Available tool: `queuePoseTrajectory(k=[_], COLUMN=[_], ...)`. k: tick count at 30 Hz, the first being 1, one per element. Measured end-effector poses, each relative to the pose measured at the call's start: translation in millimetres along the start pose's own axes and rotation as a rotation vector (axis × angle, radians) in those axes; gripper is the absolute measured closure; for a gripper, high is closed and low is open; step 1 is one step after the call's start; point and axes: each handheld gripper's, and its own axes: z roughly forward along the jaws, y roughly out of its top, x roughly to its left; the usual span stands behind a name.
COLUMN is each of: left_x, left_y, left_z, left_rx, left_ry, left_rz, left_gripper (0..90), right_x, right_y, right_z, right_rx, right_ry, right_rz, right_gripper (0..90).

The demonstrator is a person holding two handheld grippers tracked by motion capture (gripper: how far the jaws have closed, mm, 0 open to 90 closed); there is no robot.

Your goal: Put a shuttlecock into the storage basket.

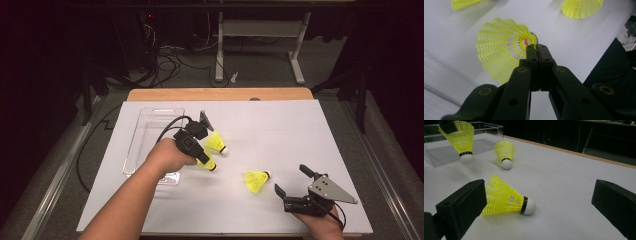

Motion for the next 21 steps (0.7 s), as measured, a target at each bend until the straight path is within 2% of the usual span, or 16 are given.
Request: queuePoseTrajectory(k=[9, 21], left_x=[-1.0, 7.2], left_y=[-2.3, -13.7], left_z=[-21.0, -59.5], left_rx=[-0.010, -0.022], left_ry=[0.032, 0.077], left_rz=[0.003, -0.039], left_gripper=[89.6, 89.7], right_x=[1.6, 1.2], right_y=[0.1, -0.4], right_z=[1.5, 1.4], right_rx=[0.001, 0.001], right_ry=[0.003, 0.002], right_rz=[-0.003, -0.002], right_gripper=[0.5, 0.5])
